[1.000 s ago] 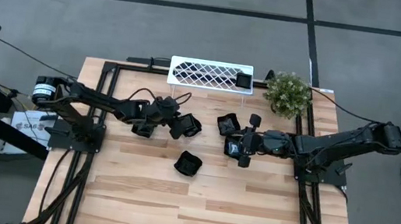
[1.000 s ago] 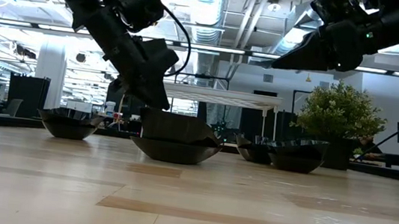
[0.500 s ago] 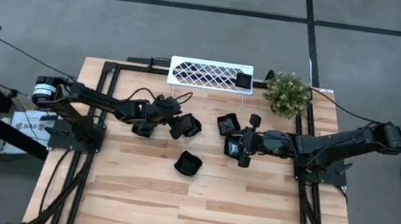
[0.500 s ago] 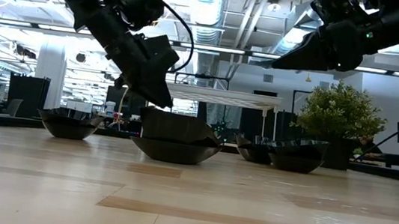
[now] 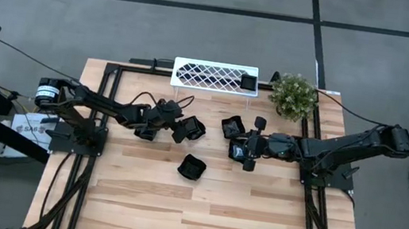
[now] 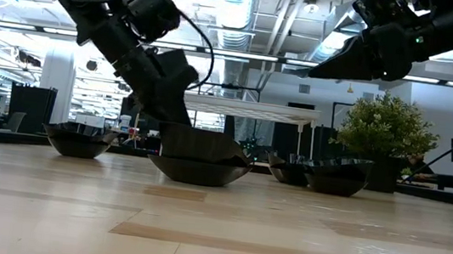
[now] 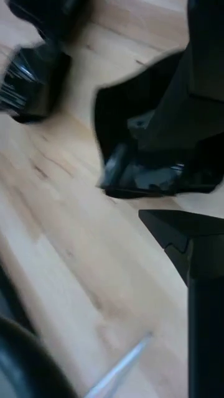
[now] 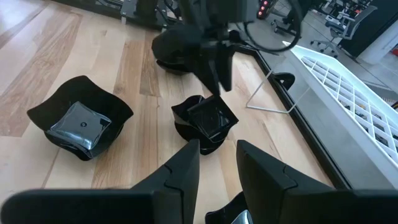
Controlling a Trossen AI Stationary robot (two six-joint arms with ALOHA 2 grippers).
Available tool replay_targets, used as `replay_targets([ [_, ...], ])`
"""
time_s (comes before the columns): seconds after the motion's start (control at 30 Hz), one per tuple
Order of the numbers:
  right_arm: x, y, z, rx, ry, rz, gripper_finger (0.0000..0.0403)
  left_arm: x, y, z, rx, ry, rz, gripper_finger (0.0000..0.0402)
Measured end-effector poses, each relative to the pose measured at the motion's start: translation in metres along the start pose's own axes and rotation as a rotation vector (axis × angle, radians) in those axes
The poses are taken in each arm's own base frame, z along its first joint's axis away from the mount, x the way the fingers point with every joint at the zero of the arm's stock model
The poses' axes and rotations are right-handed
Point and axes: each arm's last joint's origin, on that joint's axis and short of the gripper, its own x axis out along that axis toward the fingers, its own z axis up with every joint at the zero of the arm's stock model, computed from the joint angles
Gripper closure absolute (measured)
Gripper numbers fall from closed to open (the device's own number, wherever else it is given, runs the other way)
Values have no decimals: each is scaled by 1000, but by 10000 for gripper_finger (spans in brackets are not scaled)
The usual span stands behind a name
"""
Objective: Pick & Place Mini shaped plates
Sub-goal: Stack the black square plate on top of the black square plate on the shelf
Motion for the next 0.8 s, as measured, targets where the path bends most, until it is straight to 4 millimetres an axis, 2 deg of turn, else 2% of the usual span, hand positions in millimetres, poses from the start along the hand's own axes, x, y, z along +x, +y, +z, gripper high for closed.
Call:
replay_targets([
  [0.2,0,0,0,0,0,0,301,12,1,-9,0,39,20,240],
  [0.57,0,0,0,-1,1,0,301,10,2,-4,-15,35,-22,245],
  [0.8,0,0,0,-1,1,0,301,10,2,-5,-19,38,-29,273],
])
